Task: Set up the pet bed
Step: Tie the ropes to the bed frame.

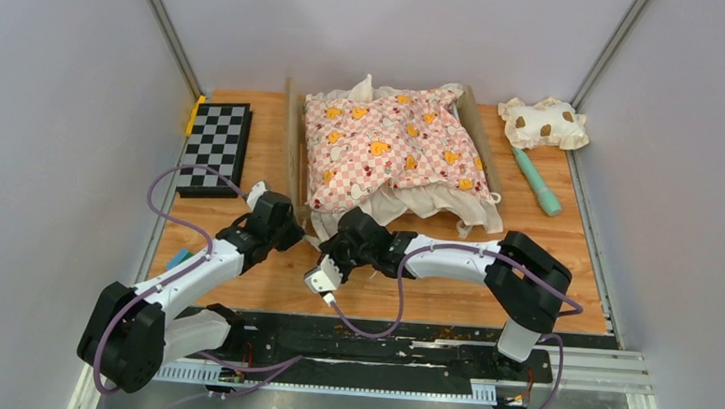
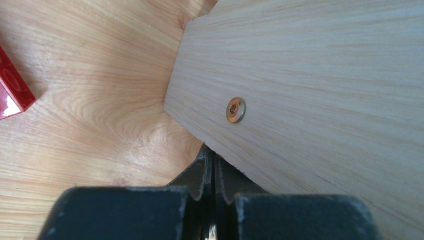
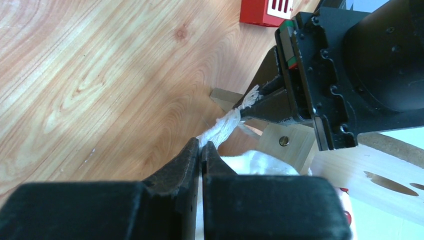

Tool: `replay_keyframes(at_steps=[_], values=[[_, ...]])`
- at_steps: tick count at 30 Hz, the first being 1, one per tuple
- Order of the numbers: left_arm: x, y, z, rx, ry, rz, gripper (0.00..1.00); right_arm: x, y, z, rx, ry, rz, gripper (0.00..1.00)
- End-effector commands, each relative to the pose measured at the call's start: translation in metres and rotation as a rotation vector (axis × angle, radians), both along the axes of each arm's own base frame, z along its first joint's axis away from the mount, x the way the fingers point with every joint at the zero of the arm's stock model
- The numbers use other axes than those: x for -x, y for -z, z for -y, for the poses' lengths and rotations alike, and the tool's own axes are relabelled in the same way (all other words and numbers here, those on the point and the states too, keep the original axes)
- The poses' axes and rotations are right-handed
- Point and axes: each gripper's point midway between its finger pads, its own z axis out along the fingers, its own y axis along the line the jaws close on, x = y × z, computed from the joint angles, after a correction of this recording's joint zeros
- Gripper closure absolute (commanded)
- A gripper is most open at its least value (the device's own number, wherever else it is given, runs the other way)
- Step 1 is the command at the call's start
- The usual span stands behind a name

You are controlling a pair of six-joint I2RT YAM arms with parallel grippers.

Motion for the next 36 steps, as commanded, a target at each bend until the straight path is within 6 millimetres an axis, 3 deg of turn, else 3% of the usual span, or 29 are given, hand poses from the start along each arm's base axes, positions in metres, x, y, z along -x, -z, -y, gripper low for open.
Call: replay_keyframes(at_steps=[1, 10, 19, 36], values=[[-0.027, -0.025, -0.004, -0.055, 0.018, 0.126, 1.00, 0.005, -0.022, -0.020, -0.069, -0.060, 0.024, 1.00], [-0.029, -0.026, 0.015, 0.018, 0.088, 0.144, 1.00, 0.005, -0.021, -0.033, -0.092, -0.083, 0.063, 1.00], [-0.025, -0.029, 0.022, 0.012, 0.162, 0.161, 1.00, -0.016, -0.022, -0.037, -0.093, -0.029, 0.159, 1.00], [-0.007, -0.009, 0.043, -0.017, 0.386, 0.106, 1.00, -0.037, -0.023, -0.037, -0.121, 0.052, 0.247, 1.00]])
